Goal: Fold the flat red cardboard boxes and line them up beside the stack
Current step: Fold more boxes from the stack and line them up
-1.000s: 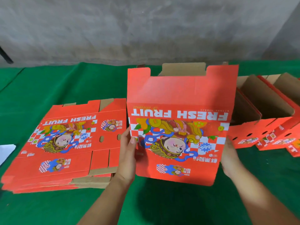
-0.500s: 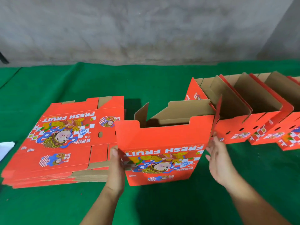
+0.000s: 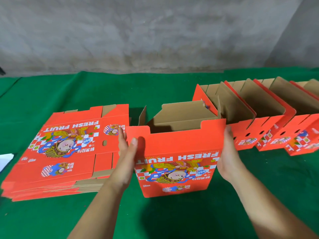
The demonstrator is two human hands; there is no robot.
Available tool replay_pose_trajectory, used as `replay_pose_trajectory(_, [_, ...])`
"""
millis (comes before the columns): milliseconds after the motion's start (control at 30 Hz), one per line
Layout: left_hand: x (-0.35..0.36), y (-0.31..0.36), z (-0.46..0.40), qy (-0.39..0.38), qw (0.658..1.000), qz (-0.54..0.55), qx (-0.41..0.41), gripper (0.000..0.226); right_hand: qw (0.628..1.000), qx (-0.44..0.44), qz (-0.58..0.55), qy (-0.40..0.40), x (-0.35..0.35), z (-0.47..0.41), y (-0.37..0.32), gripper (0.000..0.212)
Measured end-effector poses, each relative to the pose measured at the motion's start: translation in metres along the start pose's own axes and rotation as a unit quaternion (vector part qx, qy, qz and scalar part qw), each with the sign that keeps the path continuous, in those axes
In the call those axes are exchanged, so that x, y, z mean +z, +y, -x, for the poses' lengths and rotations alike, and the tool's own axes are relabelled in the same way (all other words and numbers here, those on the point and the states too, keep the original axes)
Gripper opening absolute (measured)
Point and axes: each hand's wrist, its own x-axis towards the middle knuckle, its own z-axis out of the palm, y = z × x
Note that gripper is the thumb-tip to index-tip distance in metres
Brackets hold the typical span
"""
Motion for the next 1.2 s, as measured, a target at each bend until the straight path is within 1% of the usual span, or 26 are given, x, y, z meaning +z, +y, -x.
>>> replay_pose_trajectory(67, [0.01, 0.0, 0.0, 0.044, 0.999, -0.016, 0.008, 0.078, 1.0, -0.004, -0.013, 0.006, -0.005, 0.002, 0.008, 0.108])
replay_pose_trajectory(100, [0.016, 0.001, 0.001, 0.073, 0.997, -0.036, 0.015, 0.082, 1.0, -0.008, -0.017, 0.012, -0.007, 0.002, 0.011, 0.106])
replay_pose_trajectory(167, [0.027, 0.004, 0.005, 0.121, 0.988, -0.09, 0.029, 0.107, 0.999, -0.024, -0.016, 0.023, -0.01, 0.005, 0.013, 0.103])
replay_pose_trajectory(200, [0.031, 0.006, 0.008, 0.129, 0.986, -0.102, 0.031, 0.118, 0.999, -0.034, -0.007, 0.023, -0.012, 0.007, 0.014, 0.101])
replay_pose_trajectory(267, [0.037, 0.011, 0.013, 0.122, 0.988, -0.094, 0.032, 0.128, 0.999, -0.045, 0.005, 0.011, -0.017, 0.01, 0.016, 0.097])
replay_pose_trajectory(367, [0.038, 0.015, 0.014, 0.113, 0.991, -0.065, 0.031, 0.125, 0.999, -0.04, -0.014, -0.017, -0.024, 0.011, 0.02, 0.085])
replay_pose_trajectory(400, [0.037, 0.015, 0.015, 0.109, 0.993, -0.045, 0.018, 0.124, 0.999, -0.042, -0.017, -0.026, -0.025, 0.011, 0.021, 0.081])
replay_pose_trajectory(467, [0.034, 0.019, 0.013, 0.093, 0.995, -0.004, -0.038, 0.127, 0.998, -0.05, -0.015, -0.034, -0.027, 0.012, 0.022, 0.07])
replay_pose_trajectory(500, [0.032, 0.024, 0.011, 0.087, 0.994, -0.009, -0.071, 0.128, 0.998, -0.051, -0.014, -0.036, -0.027, 0.012, 0.023, 0.067])
replay_pose_trajectory(600, [0.022, 0.039, -0.002, 0.053, 0.983, -0.082, -0.155, 0.134, 0.997, -0.046, -0.014, -0.052, -0.028, 0.012, 0.021, 0.066])
replay_pose_trajectory(667, [0.021, 0.048, -0.004, 0.049, 0.977, -0.121, -0.171, 0.14, 0.997, -0.04, -0.007, -0.065, -0.027, 0.015, 0.019, 0.067])
replay_pose_trajectory(700, [0.024, 0.053, -0.005, 0.062, 0.974, -0.148, -0.161, 0.139, 0.997, -0.035, -0.001, -0.068, -0.027, 0.016, 0.018, 0.069])
replay_pose_trajectory(767, [0.033, 0.061, -0.007, 0.114, 0.97, -0.191, -0.102, 0.131, 0.997, -0.032, 0.014, -0.071, -0.028, 0.02, 0.016, 0.071])
replay_pose_trajectory(800, [0.037, 0.063, -0.008, 0.146, 0.967, -0.198, -0.061, 0.121, 0.996, -0.034, 0.023, -0.073, -0.03, 0.02, 0.015, 0.07])
replay_pose_trajectory(833, [0.04, 0.063, -0.01, 0.174, 0.967, -0.183, -0.029, 0.107, 0.996, -0.035, 0.031, -0.074, -0.031, 0.019, 0.014, 0.067])
replay_pose_trajectory(867, [0.04, 0.063, -0.013, 0.192, 0.971, -0.143, -0.005, 0.088, 0.996, -0.035, 0.039, -0.071, -0.033, 0.018, 0.015, 0.063])
replay_pose_trajectory(933, [0.034, 0.064, -0.017, 0.191, 0.98, -0.055, 0.014, 0.049, 0.996, -0.036, 0.053, -0.054, -0.037, 0.017, 0.018, 0.06])
replay_pose_trajectory(967, [0.03, 0.065, -0.016, 0.191, 0.98, -0.047, 0.017, 0.039, 0.996, -0.039, 0.059, -0.046, -0.038, 0.017, 0.02, 0.06])
replay_pose_trajectory(1000, [0.026, 0.064, -0.013, 0.19, 0.98, -0.059, 0.022, 0.033, 0.996, -0.04, 0.066, -0.04, -0.039, 0.018, 0.022, 0.062])
replay_pose_trajectory(1067, [0.023, 0.059, -0.004, 0.16, 0.981, -0.094, 0.059, 0.019, 0.993, -0.05, 0.099, -0.03, -0.036, 0.02, 0.021, 0.069])
replay_pose_trajectory(1100, [0.025, 0.056, 0.004, 0.127, 0.984, -0.106, 0.07, 0.014, 0.99, -0.061, 0.125, -0.02, -0.034, 0.02, 0.021, 0.073])
replay_pose_trajectory(1133, [0.027, 0.05, 0.01, 0.094, 0.987, -0.107, 0.068, 0.025, 0.985, -0.074, 0.154, -0.008, -0.032, 0.021, 0.019, 0.077])
replay_pose_trajectory(1200, [0.028, 0.042, 0.016, 0.033, 0.994, -0.071, 0.073, 0.049, 0.969, -0.121, 0.213, 0.006, -0.028, 0.023, 0.013, 0.086])
